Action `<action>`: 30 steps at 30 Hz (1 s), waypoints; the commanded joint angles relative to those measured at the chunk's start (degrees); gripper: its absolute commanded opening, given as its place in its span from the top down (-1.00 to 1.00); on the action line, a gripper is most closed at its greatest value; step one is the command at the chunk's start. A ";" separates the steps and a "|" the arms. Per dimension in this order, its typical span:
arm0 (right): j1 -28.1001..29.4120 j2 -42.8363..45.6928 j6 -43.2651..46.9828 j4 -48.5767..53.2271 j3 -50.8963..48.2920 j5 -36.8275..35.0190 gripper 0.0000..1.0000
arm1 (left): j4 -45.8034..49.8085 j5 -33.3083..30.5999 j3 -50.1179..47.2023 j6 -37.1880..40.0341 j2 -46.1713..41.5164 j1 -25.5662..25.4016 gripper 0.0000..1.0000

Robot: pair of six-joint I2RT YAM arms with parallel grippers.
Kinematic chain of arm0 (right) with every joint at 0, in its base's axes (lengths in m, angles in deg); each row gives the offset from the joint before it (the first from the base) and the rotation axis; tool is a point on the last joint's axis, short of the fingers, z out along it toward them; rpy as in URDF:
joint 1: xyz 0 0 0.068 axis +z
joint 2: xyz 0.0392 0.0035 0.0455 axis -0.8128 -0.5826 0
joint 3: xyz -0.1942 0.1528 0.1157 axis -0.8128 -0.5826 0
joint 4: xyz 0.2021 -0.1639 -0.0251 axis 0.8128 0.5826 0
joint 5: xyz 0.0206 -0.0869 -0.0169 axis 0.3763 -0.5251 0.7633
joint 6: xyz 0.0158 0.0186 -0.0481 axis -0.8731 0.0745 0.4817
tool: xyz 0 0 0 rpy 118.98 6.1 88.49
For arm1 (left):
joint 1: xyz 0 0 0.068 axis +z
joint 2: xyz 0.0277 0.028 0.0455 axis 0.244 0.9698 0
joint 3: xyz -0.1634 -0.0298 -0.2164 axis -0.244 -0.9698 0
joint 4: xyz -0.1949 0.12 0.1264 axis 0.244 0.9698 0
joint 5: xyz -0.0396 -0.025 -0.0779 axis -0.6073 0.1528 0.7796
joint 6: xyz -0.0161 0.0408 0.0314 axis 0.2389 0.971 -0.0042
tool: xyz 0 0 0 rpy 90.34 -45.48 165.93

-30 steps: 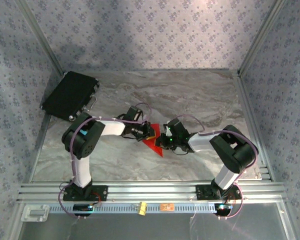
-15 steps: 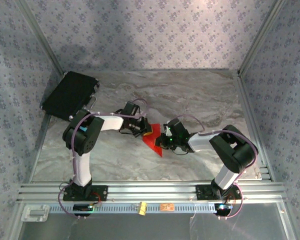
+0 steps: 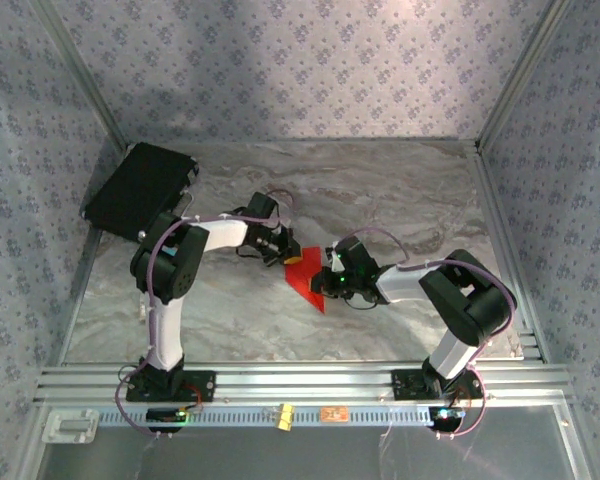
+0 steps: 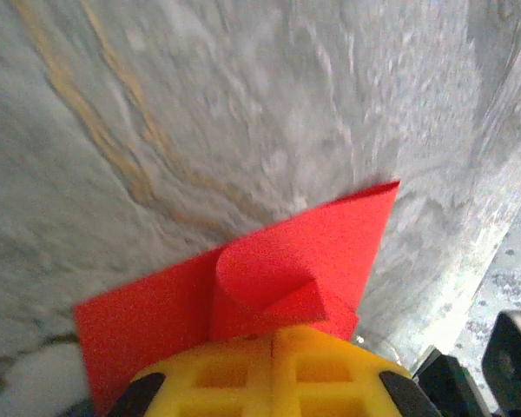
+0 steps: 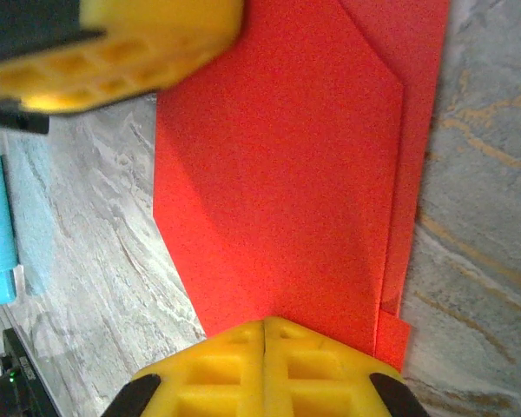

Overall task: Fold a paper plane with a square sheet of paper (pick it up from the middle)
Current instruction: Fourth fold the wing at the center of the table.

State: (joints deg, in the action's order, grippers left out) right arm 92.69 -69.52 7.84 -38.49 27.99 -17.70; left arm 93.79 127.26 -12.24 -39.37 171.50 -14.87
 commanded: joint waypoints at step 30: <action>-2.49 0.21 4.38 16.22 -2.07 1.72 1.00 | 7.33 -13.82 3.76 4.25 -8.16 -0.35 0.67</action>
State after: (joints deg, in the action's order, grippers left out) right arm 90.22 -67.36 12.11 -32.72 27.61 -14.45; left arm 98.95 115.59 -8.40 -37.30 166.89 -13.08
